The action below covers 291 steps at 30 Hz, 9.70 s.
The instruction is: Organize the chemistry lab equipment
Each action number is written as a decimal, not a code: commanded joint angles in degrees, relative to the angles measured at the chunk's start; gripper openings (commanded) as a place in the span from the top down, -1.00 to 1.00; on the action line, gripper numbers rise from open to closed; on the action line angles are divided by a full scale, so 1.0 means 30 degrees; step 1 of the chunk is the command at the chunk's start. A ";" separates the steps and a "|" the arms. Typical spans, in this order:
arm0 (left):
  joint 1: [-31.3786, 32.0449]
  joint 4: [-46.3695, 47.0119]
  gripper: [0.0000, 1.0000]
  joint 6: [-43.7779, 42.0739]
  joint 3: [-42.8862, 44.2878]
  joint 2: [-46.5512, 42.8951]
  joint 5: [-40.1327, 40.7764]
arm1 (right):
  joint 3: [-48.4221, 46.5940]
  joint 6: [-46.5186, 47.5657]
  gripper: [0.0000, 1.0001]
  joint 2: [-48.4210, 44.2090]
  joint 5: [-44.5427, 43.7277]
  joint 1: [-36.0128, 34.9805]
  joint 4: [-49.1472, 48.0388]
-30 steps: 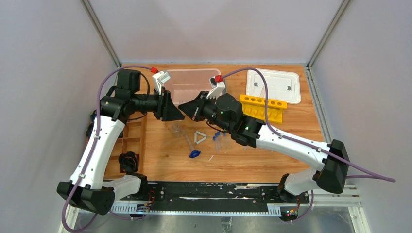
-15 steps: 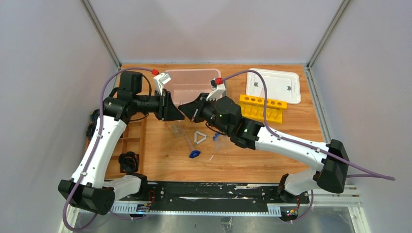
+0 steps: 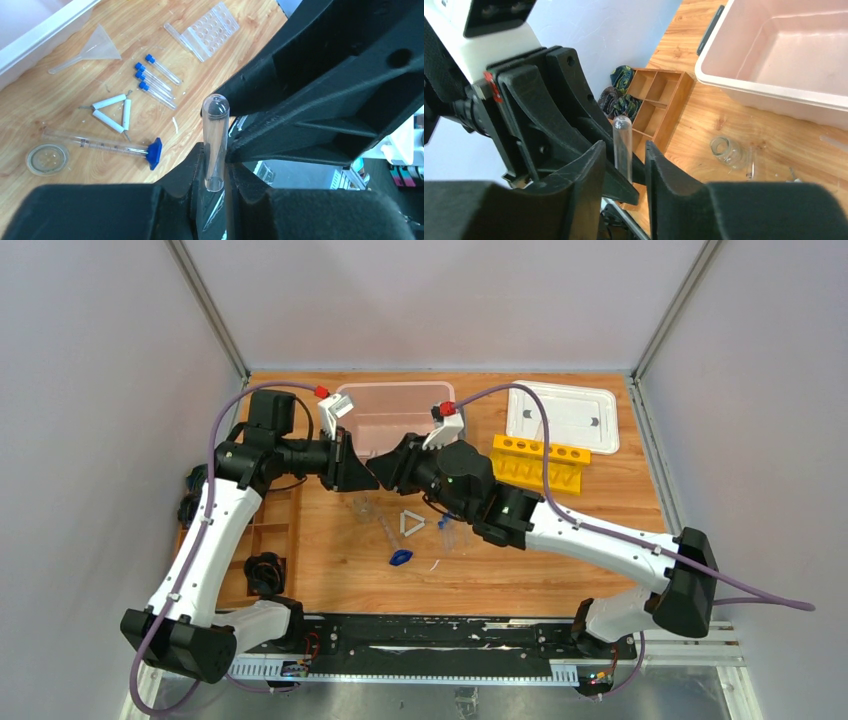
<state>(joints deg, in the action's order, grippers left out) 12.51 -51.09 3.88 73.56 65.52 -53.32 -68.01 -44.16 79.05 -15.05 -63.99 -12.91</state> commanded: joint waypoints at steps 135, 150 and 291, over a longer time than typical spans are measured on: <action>-0.0040 -0.1976 -1.00 -0.3523 0.0473 0.0571 0.9310 | 0.7941 1.1722 1.00 0.1488 -0.1152 1.3395 -0.2324; -0.0040 -0.1983 -1.00 -0.3490 0.0590 0.0618 0.9136 | 0.8225 1.0607 1.00 0.1610 0.0226 1.3234 -0.1887; -0.0099 -0.0694 0.76 -0.0407 0.1473 0.0144 -0.0397 | -0.2160 0.1958 0.95 0.0370 -0.1704 -0.0615 -0.0641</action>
<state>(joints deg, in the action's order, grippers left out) 12.36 -54.89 2.11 78.00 66.65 -55.07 -72.64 -37.45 79.90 -18.48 -64.77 -12.88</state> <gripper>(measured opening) 0.217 0.043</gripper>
